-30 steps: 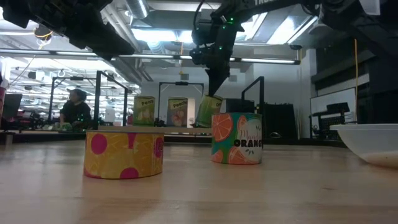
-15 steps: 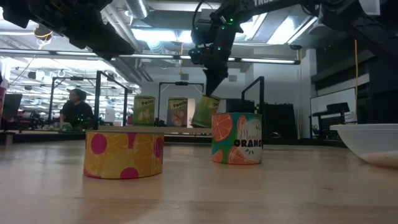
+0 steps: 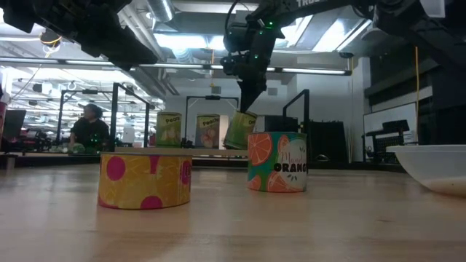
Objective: Pick and place cans onto a shelf
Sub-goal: Put the canned oranges on the shelf
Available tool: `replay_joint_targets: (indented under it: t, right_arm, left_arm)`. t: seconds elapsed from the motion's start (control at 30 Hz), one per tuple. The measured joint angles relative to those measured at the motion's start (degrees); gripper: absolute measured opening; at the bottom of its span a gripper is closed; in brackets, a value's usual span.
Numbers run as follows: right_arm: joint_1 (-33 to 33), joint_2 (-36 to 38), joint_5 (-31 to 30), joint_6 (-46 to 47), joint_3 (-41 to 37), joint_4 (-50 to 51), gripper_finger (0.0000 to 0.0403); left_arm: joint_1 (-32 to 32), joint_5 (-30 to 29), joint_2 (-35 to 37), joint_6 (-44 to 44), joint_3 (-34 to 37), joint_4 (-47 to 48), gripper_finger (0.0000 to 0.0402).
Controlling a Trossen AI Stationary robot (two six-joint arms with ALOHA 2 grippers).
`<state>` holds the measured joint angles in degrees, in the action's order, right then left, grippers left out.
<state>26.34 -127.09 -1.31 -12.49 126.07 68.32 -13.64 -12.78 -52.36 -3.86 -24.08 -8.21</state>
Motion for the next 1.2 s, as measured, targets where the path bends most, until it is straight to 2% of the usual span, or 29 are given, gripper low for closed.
replay_joint_targets:
  t: [0.37,0.7,1.2]
  right_arm:
    - [0.0,0.0,0.0,0.0,0.0,-1.1,0.0013]
    - [0.0,0.0,0.0,0.0,0.0,-1.3,0.0045]
    - [0.0,0.0,0.0,0.0,0.0,-1.2,0.0046]
  left_arm:
    - [0.0,0.0,0.0,0.0,0.0,0.0,0.0069]
    - [0.0,0.0,0.0,0.0,0.0,0.0,0.0069]
    - [0.0,0.0,0.0,0.0,0.0,0.0,0.0069]
